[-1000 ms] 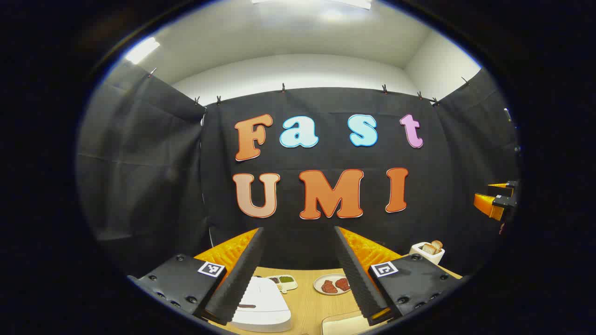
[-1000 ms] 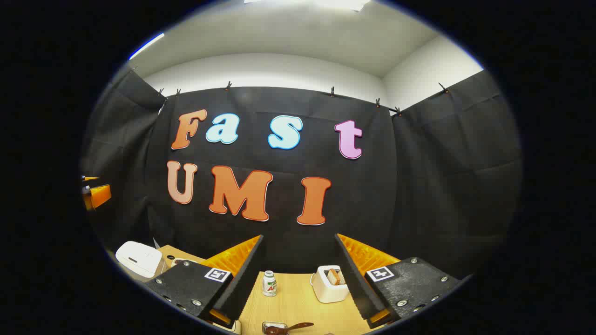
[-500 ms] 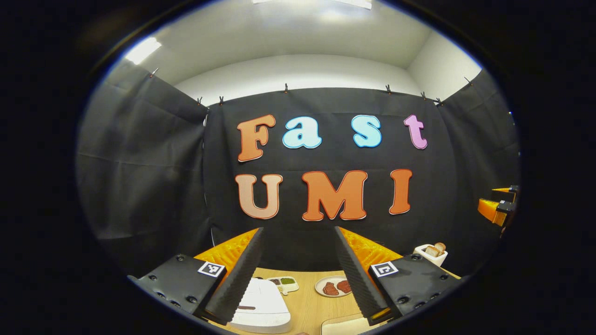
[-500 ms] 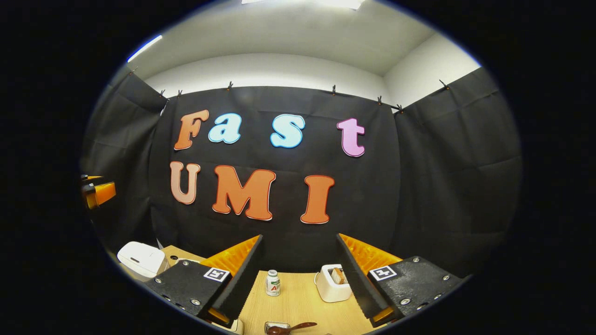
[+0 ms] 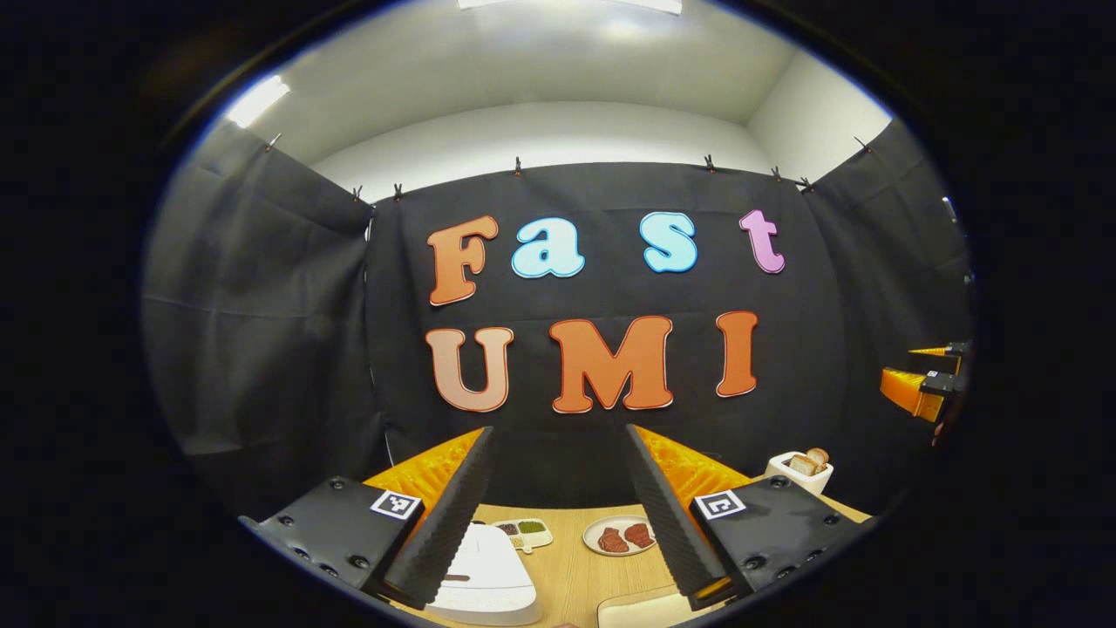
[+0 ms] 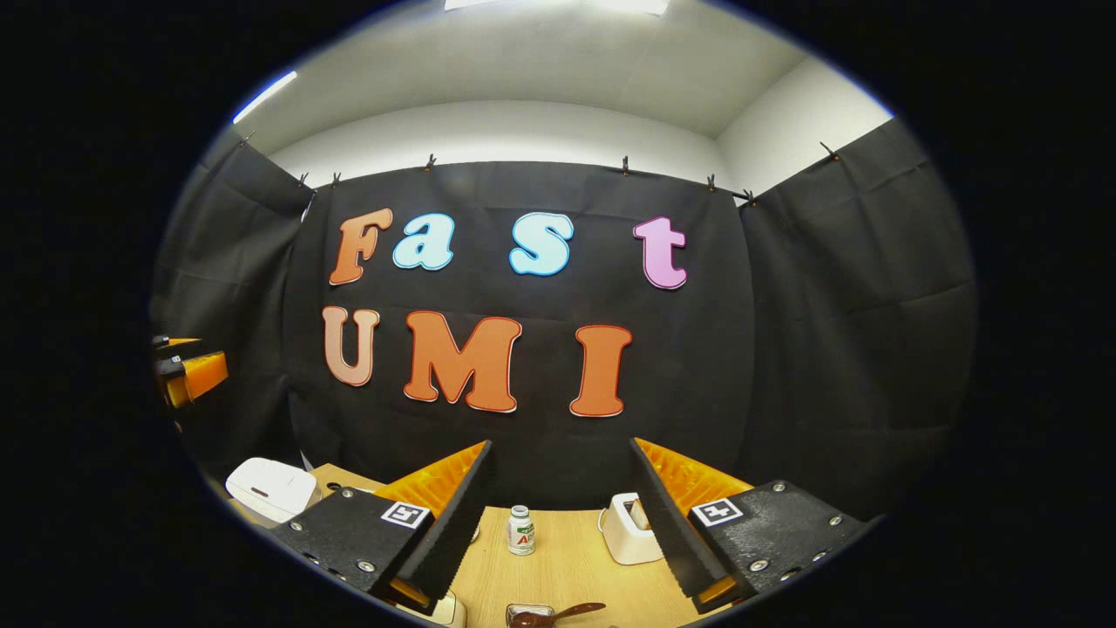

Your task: Close the left gripper, press the button to open the rice cooker; take a wooden spoon from the chopstick holder with the right hand, scoop a spoonful of rice and pour it into the rice cooker, then put the wooden spoon back into the chopstick holder.

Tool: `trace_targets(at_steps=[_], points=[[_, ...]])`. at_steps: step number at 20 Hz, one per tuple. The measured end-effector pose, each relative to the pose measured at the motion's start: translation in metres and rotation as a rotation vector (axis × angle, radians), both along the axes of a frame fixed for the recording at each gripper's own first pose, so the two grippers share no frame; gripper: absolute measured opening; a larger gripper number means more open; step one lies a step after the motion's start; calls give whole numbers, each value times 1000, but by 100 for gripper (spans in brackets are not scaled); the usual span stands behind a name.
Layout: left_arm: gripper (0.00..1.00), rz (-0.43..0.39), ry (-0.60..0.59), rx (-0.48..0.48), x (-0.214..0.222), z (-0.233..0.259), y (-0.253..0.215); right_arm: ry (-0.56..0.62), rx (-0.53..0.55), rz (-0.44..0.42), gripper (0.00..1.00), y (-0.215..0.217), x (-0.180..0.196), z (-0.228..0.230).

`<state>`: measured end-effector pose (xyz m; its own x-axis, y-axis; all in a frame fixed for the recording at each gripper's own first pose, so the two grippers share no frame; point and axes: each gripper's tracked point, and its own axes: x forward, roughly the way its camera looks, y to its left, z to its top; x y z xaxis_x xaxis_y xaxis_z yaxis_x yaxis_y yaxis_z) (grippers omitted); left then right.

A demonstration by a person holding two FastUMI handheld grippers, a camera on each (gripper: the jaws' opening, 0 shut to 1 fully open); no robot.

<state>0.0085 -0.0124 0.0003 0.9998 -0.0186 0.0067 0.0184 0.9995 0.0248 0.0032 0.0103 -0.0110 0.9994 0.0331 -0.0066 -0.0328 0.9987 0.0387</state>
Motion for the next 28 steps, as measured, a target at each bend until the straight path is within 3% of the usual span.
trace_targets(at_steps=[17,19,22,23,28], points=[[99,205,50,-25,-13,-26,108,39,-28,35,94,21,6,-19],[71,214,73,-30,-13,-34,117,48,-31,30,94,18,5,-23],[9,238,102,-68,-10,-49,133,56,-34,20,94,16,2,-27],[5,239,117,-79,-11,-55,136,62,-35,18,94,14,2,-29],[5,240,282,-165,-3,-105,151,82,-41,1,94,9,-3,-38]])
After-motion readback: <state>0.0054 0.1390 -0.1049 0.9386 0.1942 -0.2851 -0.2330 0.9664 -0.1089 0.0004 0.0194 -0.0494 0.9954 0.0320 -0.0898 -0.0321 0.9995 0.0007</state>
